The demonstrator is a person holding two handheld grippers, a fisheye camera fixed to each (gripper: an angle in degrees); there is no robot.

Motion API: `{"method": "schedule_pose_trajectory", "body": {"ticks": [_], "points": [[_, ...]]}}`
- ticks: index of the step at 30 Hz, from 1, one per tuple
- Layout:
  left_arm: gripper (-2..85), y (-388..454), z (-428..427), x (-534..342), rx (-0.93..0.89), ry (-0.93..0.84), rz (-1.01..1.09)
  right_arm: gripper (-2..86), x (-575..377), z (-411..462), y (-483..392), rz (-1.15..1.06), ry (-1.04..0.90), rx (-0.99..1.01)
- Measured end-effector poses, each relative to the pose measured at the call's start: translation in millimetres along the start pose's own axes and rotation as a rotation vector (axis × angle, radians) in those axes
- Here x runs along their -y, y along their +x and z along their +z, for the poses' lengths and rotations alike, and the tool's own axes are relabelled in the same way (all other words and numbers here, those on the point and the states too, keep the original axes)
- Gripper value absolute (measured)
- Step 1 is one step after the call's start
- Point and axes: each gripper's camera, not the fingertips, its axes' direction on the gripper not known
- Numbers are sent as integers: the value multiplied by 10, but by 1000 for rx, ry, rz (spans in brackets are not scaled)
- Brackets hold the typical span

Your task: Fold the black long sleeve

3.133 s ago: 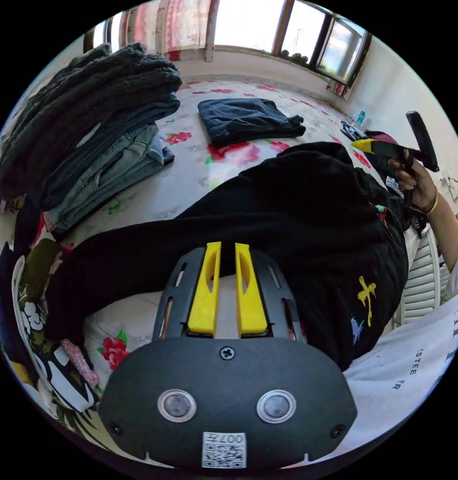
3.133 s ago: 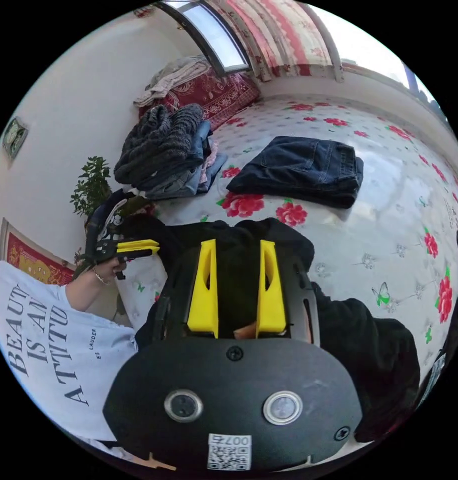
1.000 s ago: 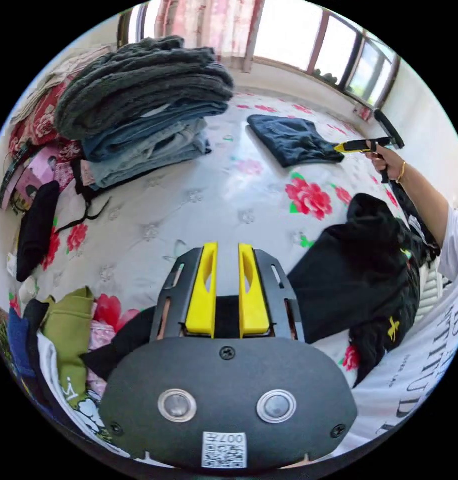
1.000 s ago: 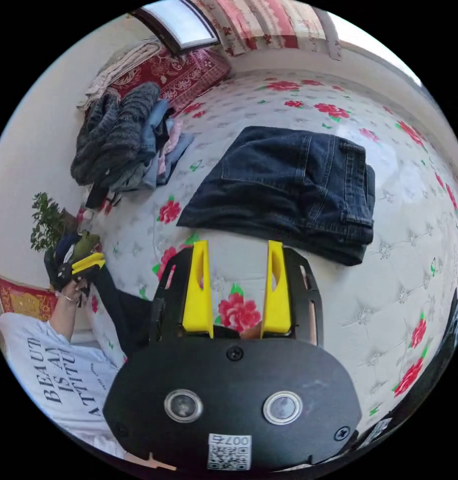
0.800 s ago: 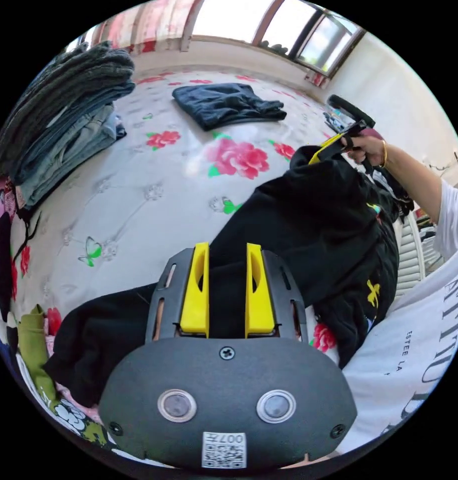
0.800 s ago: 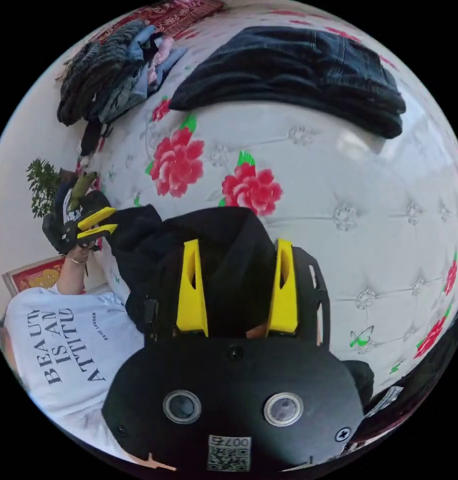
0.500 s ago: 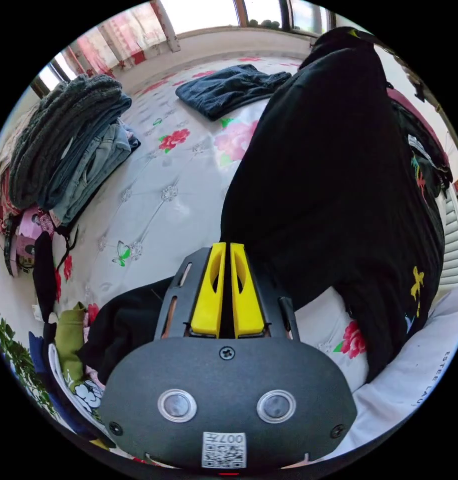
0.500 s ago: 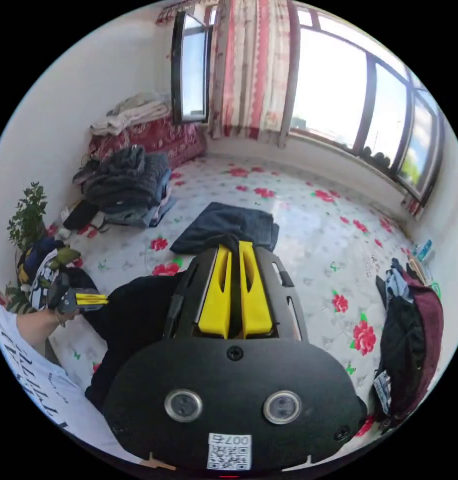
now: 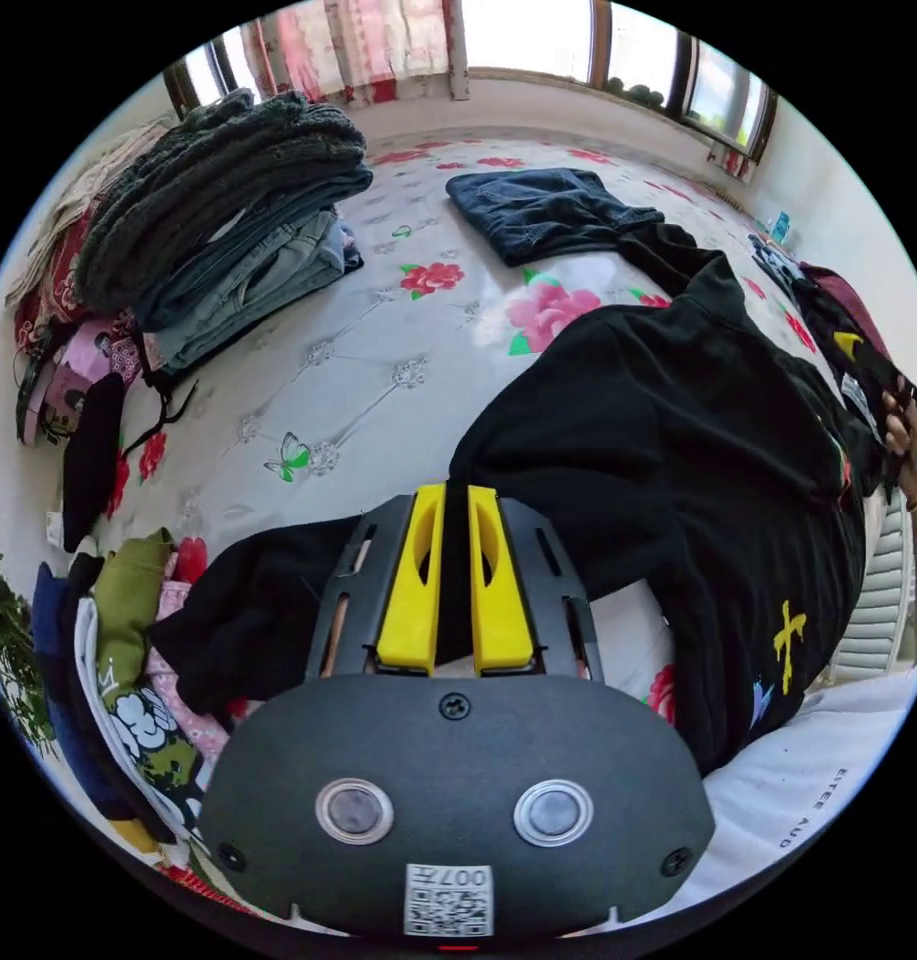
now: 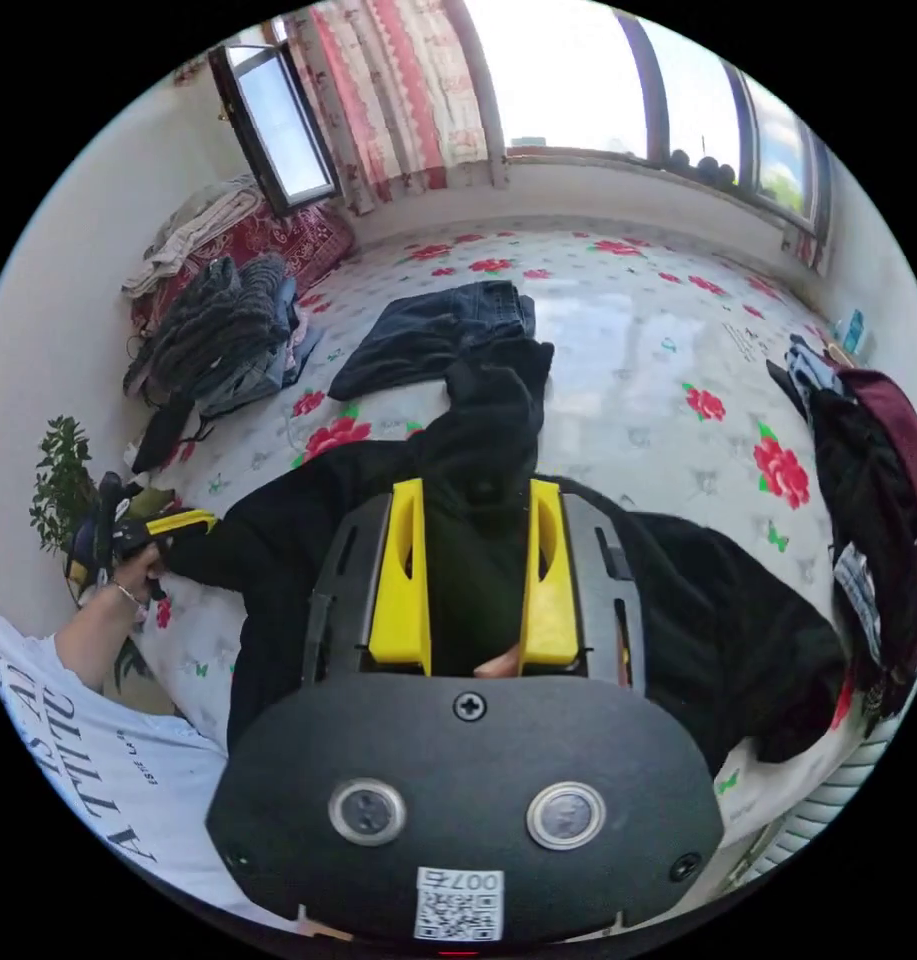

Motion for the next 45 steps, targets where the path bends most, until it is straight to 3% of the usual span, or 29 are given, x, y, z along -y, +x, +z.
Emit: {"method": "schedule_pose_trajectory", "body": {"ticks": [3,7,13,19,24,26,28,30,35,37,40,45], "points": [[49,33,-140,-358,-151,43,25,121,-750,-237,270,141,-83,-34],[67,226,-154,-917,-356,-32,73,129,-1725,-673,558,309,-176,-147],[86,485,-403,-1508,-380,-70,125,144,-2390,-1012,811,385,-269,-148],[117,761,-529,-1783,-426,-151,89,154,-2349,-879,980,345,-346,-131],[120,1195,-560,-1632,-311,-161,120,141,-2199,-720,1081,314,-377,21],[101,1397,-558,-1490,-149,-175,147,131,-2141,-735,1088,292,-391,39],[15,1504,-600,-1408,-139,-168,214,86,-2074,-778,1030,227,-429,82],[2,1500,-684,-1347,-124,-164,226,41,-2009,-949,941,181,-397,78],[-5,567,-1275,-1633,-305,-30,-21,5,-2076,-1750,641,-12,-238,-53],[-2,377,-1047,-1837,-335,-77,-68,4,-2323,-1563,731,49,-315,34],[34,218,-496,-2112,-296,-283,-231,10,-2478,-1196,783,177,-434,40],[80,355,-747,-2005,-343,-150,-213,47,-2199,-1295,472,100,-354,-52]]}}
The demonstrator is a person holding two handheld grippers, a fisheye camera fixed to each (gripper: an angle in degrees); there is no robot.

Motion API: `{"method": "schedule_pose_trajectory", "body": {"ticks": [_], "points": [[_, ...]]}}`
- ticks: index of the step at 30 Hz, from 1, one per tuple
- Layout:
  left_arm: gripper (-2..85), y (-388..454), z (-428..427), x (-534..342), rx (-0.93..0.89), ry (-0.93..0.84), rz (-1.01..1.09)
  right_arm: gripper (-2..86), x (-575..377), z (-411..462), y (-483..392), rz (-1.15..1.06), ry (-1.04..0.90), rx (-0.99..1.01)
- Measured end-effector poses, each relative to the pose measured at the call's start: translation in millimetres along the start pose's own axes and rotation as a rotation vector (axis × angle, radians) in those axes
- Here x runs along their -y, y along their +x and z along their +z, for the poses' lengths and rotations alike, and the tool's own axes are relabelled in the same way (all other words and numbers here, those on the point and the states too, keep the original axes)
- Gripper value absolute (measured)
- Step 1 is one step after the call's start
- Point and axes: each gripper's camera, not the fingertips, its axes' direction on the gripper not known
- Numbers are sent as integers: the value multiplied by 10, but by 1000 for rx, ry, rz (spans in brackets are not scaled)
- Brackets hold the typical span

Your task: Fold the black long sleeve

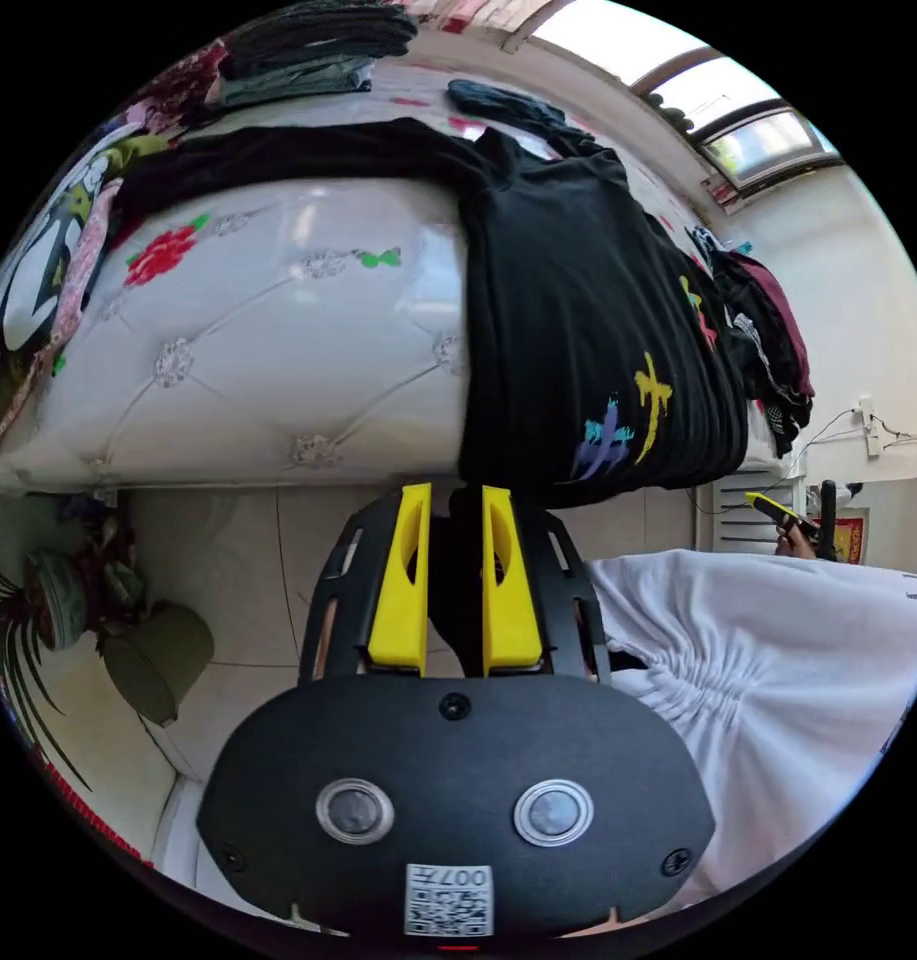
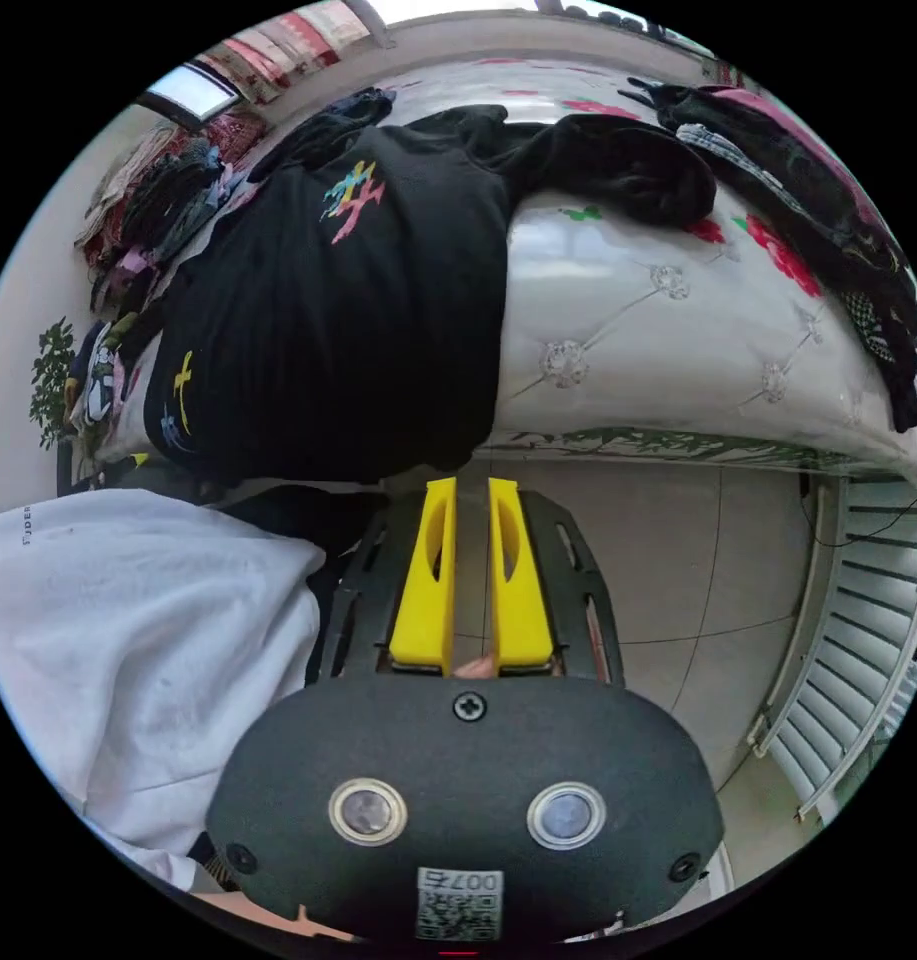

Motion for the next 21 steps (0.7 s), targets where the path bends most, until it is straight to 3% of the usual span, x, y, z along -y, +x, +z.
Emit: {"method": "schedule_pose_trajectory", "body": {"ticks": [5,10,14,21], "points": [[75,100,-274,401,15,81,-22,90,355,-314,-36,90,200,14],[69,0,-473,596,-26,114,-107,106,850,-539,472,369,379,-10],[68,-131,-671,556,-16,125,-191,108,1278,-494,867,469,402,-34],[73,-461,-1062,596,8,178,-344,73,1855,4,1135,530,244,31]]}}
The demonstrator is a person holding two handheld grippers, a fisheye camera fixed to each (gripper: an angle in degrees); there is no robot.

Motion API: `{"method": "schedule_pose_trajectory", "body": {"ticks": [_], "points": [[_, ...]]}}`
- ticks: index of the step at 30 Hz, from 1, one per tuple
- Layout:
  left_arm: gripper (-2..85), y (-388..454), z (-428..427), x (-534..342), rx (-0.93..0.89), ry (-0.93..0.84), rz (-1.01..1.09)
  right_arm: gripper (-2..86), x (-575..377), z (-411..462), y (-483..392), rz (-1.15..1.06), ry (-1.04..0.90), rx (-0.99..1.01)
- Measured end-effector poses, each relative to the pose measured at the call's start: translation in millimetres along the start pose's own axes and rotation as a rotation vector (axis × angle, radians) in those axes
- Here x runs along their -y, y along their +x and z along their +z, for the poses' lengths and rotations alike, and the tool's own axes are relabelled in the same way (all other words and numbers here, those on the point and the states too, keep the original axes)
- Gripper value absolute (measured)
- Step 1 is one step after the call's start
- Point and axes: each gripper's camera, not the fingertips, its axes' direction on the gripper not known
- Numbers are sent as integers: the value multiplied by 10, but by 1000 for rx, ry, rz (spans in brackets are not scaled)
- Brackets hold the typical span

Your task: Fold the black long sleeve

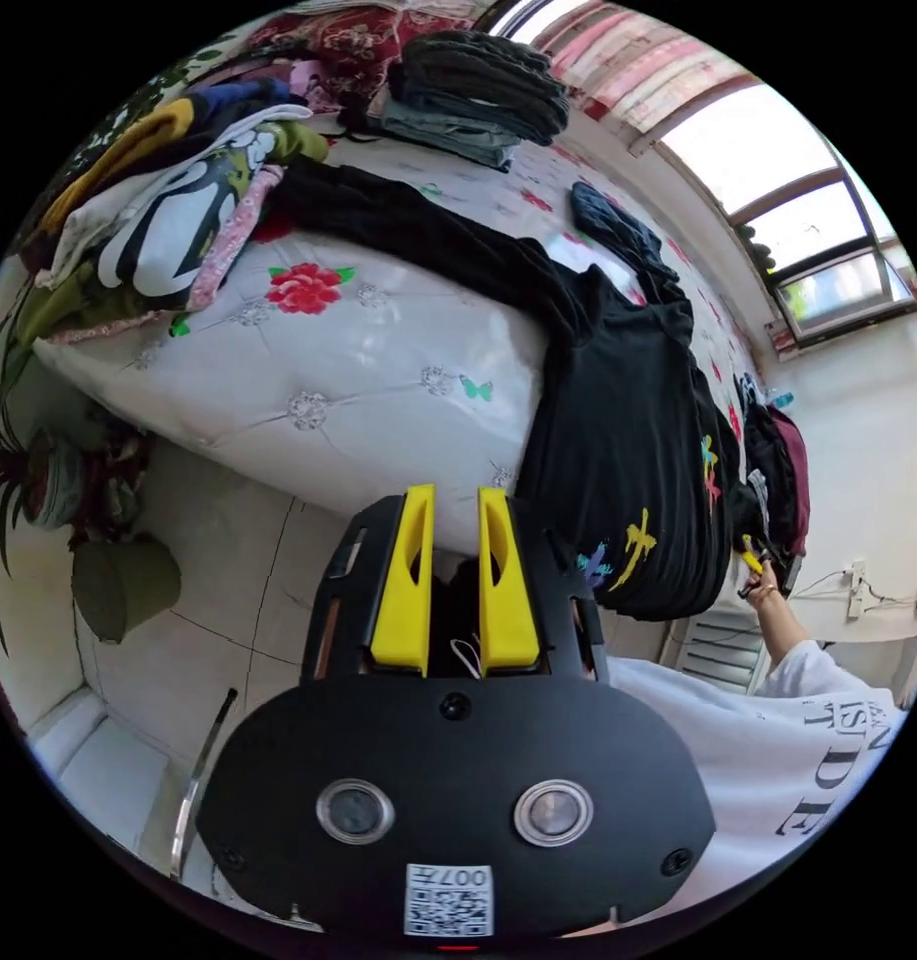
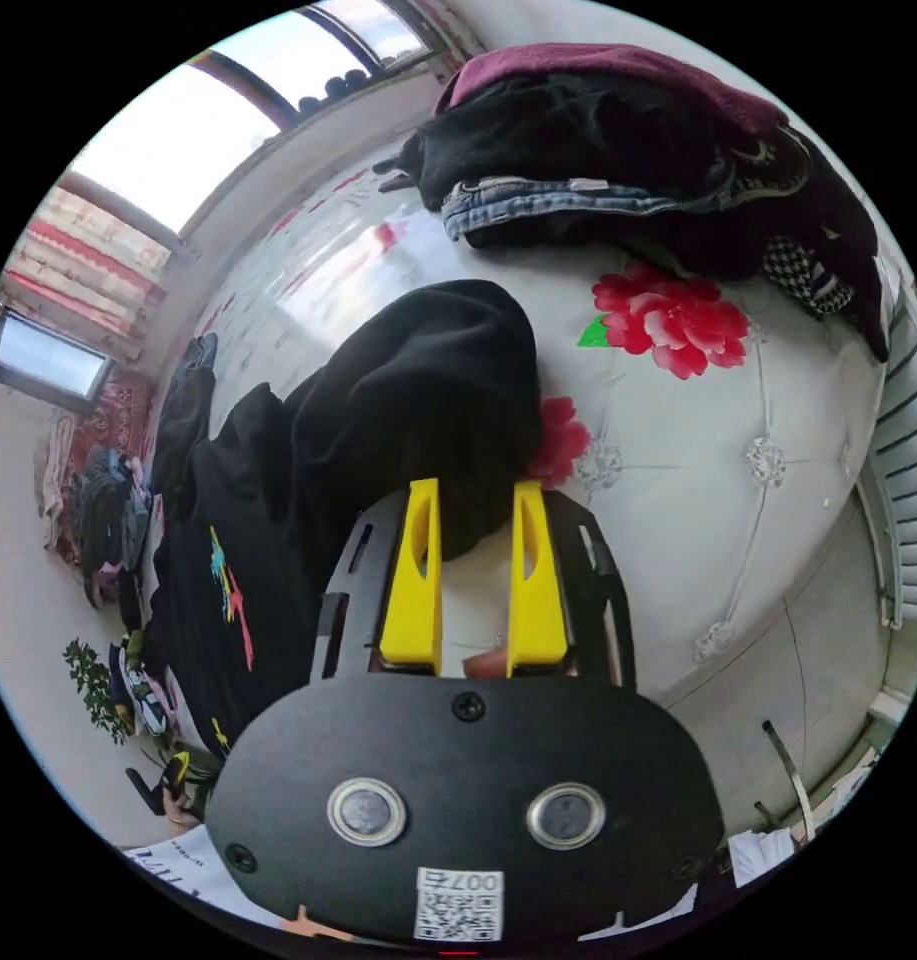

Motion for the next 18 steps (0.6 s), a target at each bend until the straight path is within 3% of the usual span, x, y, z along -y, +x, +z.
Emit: {"method": "schedule_pose_trajectory", "body": {"ticks": [2,4,7,11,14,18], "points": [[78,-136,-101,186,-40,36,-61,62,55,-116,-127,-94,-8,-61],[82,-236,-169,355,-62,63,-98,58,83,-619,-231,-166,156,-333],[89,-425,-266,671,-68,124,-137,66,141,-1237,-67,-58,253,-523],[121,-702,-260,1233,-3,207,-180,74,35,-1383,173,103,65,-542],[142,-956,-114,1702,-7,207,-236,67,-436,-1451,19,166,140,-473],[158,-1310,88,2135,-23,193,-327,50,-1273,-1170,-723,66,187,-158]]}}
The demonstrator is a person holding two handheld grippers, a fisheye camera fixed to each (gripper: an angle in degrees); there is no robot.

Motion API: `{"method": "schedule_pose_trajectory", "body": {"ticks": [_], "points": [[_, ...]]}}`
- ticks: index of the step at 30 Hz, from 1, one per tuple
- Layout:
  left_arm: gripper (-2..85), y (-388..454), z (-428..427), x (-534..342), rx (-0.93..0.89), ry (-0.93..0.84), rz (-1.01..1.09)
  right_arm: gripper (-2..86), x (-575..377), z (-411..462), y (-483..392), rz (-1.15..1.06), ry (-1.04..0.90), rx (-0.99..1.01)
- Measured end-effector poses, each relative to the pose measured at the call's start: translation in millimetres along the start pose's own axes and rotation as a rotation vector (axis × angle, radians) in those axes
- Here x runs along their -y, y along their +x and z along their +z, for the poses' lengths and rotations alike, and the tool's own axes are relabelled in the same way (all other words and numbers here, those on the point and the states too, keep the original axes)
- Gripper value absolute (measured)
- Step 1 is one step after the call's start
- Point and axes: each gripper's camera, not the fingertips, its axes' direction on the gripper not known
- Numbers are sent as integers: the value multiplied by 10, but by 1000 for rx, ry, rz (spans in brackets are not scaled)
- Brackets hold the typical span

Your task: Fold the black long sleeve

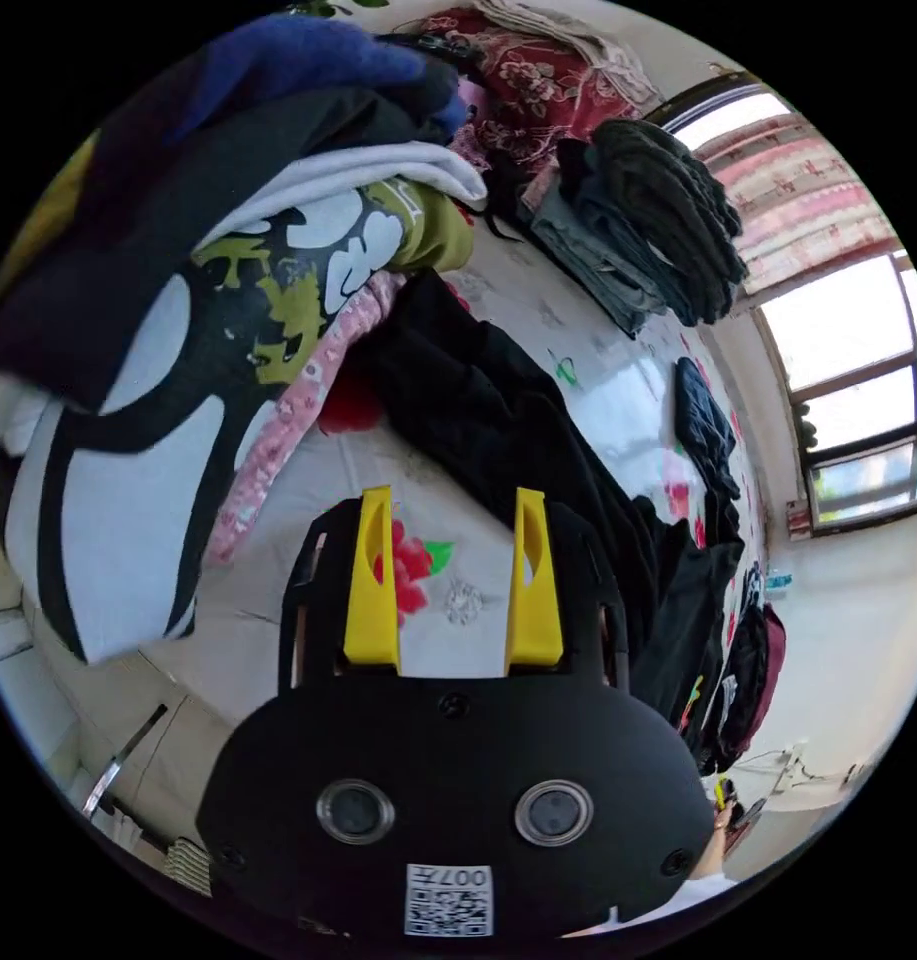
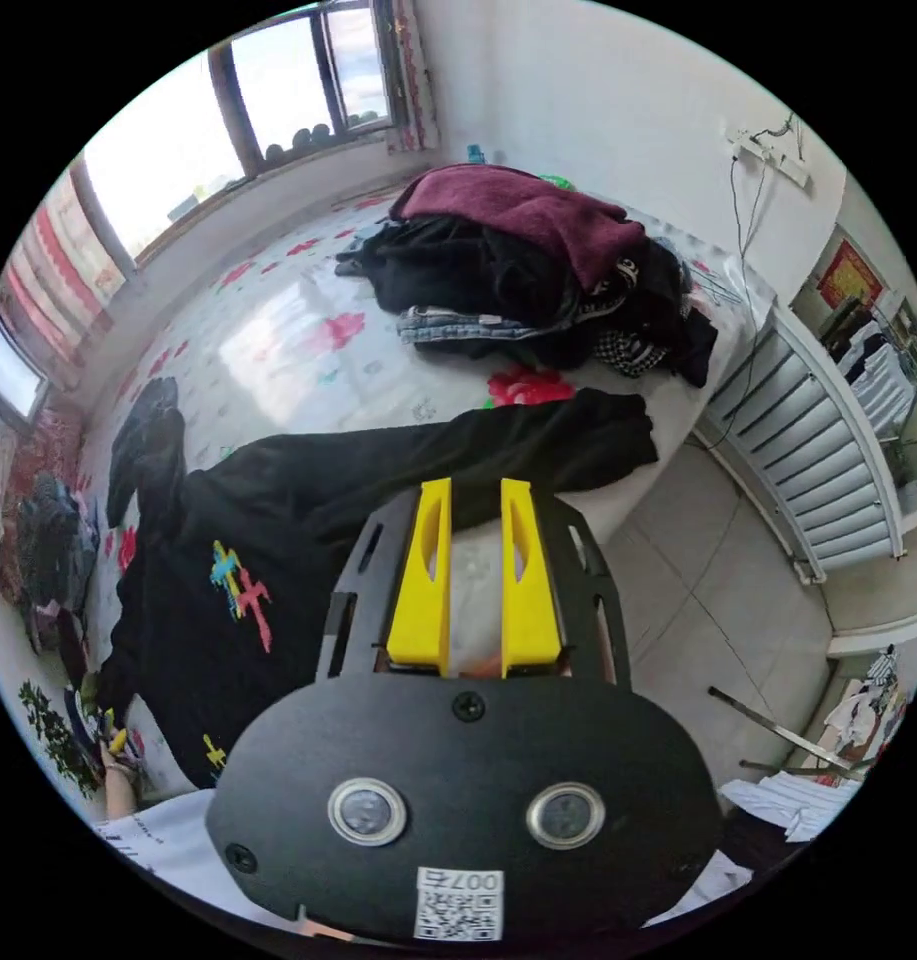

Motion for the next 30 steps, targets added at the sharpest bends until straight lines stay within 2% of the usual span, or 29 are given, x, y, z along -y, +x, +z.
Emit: {"method": "schedule_pose_trajectory", "body": {"ticks": [4,8,10,12,14,17,22,24,27,29,30], "points": [[133,-277,104,245,-6,59,-130,31,-1011,182,-969,-120,-113,301],[72,-362,159,339,14,53,-129,18,-1589,174,-1708,-293,-155,322],[54,-390,107,322,-92,66,-100,12,-1738,80,-2059,-436,-162,243],[51,-343,-131,252,-248,152,-48,8,-1766,-54,-2195,-495,-123,132],[49,-229,-650,122,-403,284,65,4,-1777,-224,-2225,-512,-66,102],[49,-249,-1272,17,-417,455,219,2,-1831,-397,-2156,-509,-23,147],[50,-501,-1294,-134,-416,439,195,4,-2042,-218,-1861,-409,-107,244],[50,-304,-1254,-289,-425,428,253,5,-2073,-168,-1753,-382,-127,284],[50,465,-1276,-632,-503,399,484,7,-1991,-166,-1574,-366,-128,320],[51,1328,-1346,-1110,-606,367,768,9,-1890,-231,-1437,-346,-96,345],[52,1554,-1351,-1263,-631,349,847,10,-1820,-287,-1333,-329,-69,355]]}}
